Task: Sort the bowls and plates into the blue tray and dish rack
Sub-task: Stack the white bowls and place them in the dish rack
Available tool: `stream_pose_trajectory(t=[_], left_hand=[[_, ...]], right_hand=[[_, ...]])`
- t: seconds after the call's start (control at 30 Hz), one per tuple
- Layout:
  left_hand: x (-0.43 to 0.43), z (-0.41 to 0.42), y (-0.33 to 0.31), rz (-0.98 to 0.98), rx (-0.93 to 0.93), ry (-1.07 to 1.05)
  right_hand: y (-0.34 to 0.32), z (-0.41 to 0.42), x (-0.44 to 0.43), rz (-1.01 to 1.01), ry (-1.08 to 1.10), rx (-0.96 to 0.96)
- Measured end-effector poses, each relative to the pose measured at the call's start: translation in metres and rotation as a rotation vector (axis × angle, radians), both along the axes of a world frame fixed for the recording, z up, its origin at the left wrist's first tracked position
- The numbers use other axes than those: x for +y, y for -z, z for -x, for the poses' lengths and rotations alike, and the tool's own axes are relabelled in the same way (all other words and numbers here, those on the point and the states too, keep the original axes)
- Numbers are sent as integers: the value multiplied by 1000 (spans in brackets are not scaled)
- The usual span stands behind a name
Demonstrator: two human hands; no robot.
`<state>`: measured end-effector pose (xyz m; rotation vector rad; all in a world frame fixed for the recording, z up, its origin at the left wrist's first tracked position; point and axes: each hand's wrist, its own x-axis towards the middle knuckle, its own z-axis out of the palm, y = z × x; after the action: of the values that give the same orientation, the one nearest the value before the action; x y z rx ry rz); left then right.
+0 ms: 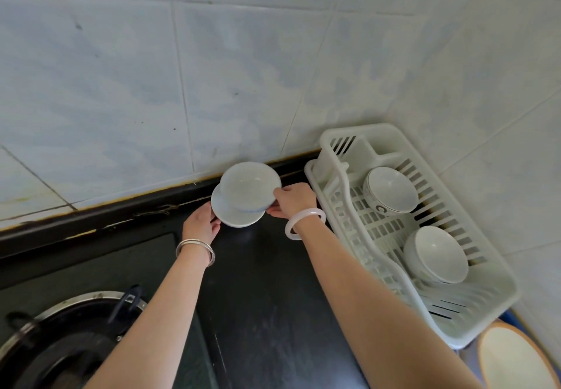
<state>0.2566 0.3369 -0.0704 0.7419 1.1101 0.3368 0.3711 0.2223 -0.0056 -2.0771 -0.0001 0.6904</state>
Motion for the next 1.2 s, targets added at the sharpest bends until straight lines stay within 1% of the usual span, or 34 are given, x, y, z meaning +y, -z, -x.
stream_pose_trajectory(t=[0.13, 0.23, 0.4, 0.63, 0.7, 0.83, 0.97, 1.2], left_hand=[[1, -1, 1, 3, -3, -19], [3, -1, -1, 22, 22, -8], [5, -2, -2, -9, 61, 25], [6, 1, -3, -40, 44, 82], [7, -1, -5, -29, 34, 79], [6, -3, -10, -11, 29, 78], [-2, -1, -17, -22, 35, 76], [-26, -9, -47, -101, -19, 190]], right_hand=[[6, 5, 6, 112, -55, -81], [7, 9, 9, 148, -86, -108], [11, 10, 9, 168, -114, -74], [14, 4, 6, 158, -113, -11], [15, 2, 4, 121, -132, 73], [16, 5, 4, -81, -104, 297], [18, 7, 1, -151, -32, 299], [-3, 0, -35, -264, 129, 247]])
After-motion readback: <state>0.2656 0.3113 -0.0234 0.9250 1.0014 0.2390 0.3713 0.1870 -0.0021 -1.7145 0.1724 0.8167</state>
